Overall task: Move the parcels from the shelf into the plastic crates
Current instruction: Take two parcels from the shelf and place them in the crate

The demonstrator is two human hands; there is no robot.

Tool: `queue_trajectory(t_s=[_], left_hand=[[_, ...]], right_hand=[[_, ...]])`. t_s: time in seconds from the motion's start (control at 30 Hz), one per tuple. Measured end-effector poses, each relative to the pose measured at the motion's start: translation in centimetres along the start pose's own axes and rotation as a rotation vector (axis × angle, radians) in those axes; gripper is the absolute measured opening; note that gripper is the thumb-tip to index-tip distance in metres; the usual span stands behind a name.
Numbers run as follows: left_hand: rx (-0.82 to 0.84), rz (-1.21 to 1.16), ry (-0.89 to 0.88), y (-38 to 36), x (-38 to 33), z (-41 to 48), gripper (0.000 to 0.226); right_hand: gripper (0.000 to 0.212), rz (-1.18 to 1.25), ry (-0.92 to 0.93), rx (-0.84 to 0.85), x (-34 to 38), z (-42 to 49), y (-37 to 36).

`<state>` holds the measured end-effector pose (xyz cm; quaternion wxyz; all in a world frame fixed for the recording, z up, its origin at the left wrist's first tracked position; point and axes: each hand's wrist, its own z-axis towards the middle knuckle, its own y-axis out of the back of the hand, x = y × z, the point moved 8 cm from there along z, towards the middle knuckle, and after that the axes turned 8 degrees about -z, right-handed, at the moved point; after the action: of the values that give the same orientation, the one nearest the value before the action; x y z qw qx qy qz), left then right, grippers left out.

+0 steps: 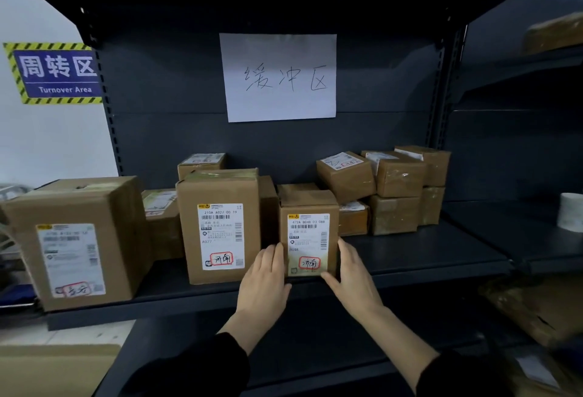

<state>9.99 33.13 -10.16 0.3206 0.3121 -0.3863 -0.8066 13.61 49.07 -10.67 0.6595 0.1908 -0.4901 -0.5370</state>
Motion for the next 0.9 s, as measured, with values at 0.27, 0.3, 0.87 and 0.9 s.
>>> queue_trajectory(t_s=[0.27,0.3,0.87,0.9], left_hand=[[0.045,0.221,-0.083,1.9,2.2,-3.0,0.075],[0.050,0.239,-0.092,2.5,2.6,-3.5,0.077],[-0.105,0.207,0.225,8.0,13.9,-3.5,0.072],[-0.093,0.166,0.272,7.8,14.7,-3.2,0.074]], right_hand=[[0.072,-0.085,0.051,0.018,-0.5,0.7,-0.4],[0.071,-0.091,0.057,0.027,-0.6,0.9,-0.6],[0.071,0.064,0.075,0.183,0.3,3.4,-4.0],[0.071,0.085,0.070,0.184,0.4,3.6,-4.1]])
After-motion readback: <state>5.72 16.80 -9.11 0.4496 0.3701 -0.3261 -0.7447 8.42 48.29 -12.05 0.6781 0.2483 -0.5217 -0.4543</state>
